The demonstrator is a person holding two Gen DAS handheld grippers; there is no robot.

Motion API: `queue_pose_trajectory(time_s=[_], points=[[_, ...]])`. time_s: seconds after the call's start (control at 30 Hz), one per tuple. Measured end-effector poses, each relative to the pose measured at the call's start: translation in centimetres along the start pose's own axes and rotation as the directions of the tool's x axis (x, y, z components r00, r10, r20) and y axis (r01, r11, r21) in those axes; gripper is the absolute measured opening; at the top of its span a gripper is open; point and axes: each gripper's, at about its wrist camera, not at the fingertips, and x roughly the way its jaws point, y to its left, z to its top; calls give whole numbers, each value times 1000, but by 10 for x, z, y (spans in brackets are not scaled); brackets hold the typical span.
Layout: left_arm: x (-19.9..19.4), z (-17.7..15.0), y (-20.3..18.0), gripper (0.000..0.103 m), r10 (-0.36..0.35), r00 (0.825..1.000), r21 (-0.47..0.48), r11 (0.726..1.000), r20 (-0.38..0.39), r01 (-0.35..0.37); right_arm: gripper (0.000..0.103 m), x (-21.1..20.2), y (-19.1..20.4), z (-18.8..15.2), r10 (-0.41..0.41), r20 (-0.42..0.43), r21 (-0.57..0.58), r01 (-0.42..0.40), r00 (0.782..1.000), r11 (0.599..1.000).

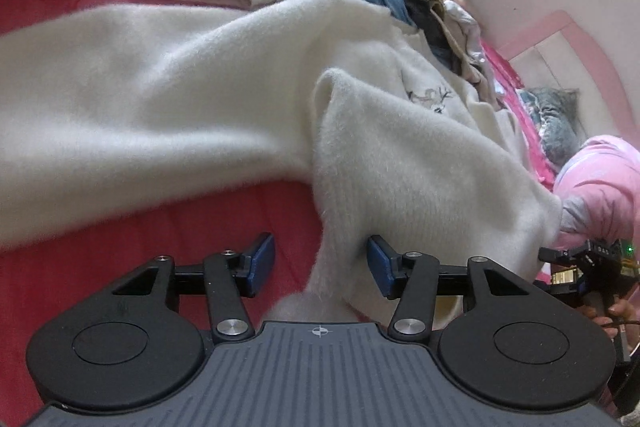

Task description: Fold clothes

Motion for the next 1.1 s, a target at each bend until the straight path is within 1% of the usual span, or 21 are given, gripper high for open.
queue_pose_trajectory(time_s=[0.1, 0.13, 0.17, 0.2, 0.23, 0.27, 0.3, 0.33, 0.4, 0.47, 0.57, 0.63, 0.7, 0.77, 0.83, 0.87, 0.9, 0.97, 1.03, 1.07, 1.1], points=[[0, 0, 2, 52, -27, 999, -12, 1000, 25, 27, 62, 4, 6, -2, -1, 18, -25, 2, 1000, 1000], [1, 0, 2, 52, -30, 999, -25, 999, 26, 31, 55, 4, 8, -3, -14, 24, -42, 15, 1000, 999], [3, 0, 2, 51, -32, 999, -34, 999, 20, 32, 45, 5, 12, -6, -32, 28, -58, 34, 999, 998], [5, -1, 1, 43, -34, 999, -37, 999, 12, 34, 36, 5, 15, -8, -51, 27, -71, 52, 998, 996], [5, -2, 0, 36, -41, 999, -40, 998, 6, 41, 19, 4, 20, -11, -73, 21, -83, 74, 997, 994], [2, -2, -2, 23, -52, 999, -45, 998, -2, 52, 16, -1, 23, -14, -87, 18, -93, 88, 996, 992], [-2, -3, -5, 14, -61, 998, -50, 997, -10, 61, 15, -9, 27, -19, -78, 19, -100, 79, 997, 992], [-9, -3, -7, 11, -74, 997, -58, 996, -17, 73, 14, -18, 32, -24, -68, 21, -107, 70, 997, 992], [-34, -1, -11, 8, -141, 990, -84, 987, -6, 140, 6, -44, 45, -38, 0, 21, -112, 3, 1000, 994], [-65, 4, -16, 7, -212, 977, -95, 972, 25, 214, 5, -77, 61, -54, 114, 32, -129, -109, 993, 986], [-110, 17, -33, 7, -300, 949, -74, 949, 96, 308, 5, -117, 84, -70, 245, 67, -170, -231, 967, 958], [-128, 29, -44, 7, -362, 920, -70, 924, 151, 375, 6, -133, 94, -72, 315, 91, -180, -296, 945, 938], [-135, 41, -54, 7, -403, 894, -66, 904, 198, 422, 6, -137, 97, -65, 388, 118, -179, -365, 914, 914], [-136, 51, -66, 7, -431, 868, -53, 888, 245, 456, 6, -139, 98, -56, 427, 144, -175, -402, 893, 899], [-133, 66, -75, 7, -443, 849, -47, 879, 288, 474, 6, -136, 104, -41, 456, 175, -192, -424, 873, 885], [-128, 76, -78, 7, -440, 846, -53, 878, 302, 476, 6, -133, 109, -28, 465, 193, -193, -431, 864, 882], [-121, 90, -82, 7, -428, 848, -60, 882, 312, 467, 6, -130, 113, -16, 473, 211, -193, -438, 855, 878], [-109, 128, -91, 7, -396, 853, -64, 895, 339, 441, 6, -131, 131, 19, 482, 247, -204, -441, 841, 874], [-103, 172, -103, 7, -369, 848, -65, 904, 381, 422, 6, -128, 154, 58, 492, 285, -219, -443, 823, 869], [-103, 196, -111, 7, -358, 839, -61, 907, 410, 416, 6, -136, 177, 72, 521, 305, -264, -455, 797, 851], [-109, 221, -120, 7, -356, 821, -49, 906, 447, 420, 6, -144, 199, 86, 551, 324, -309, -464, 769, 830]])
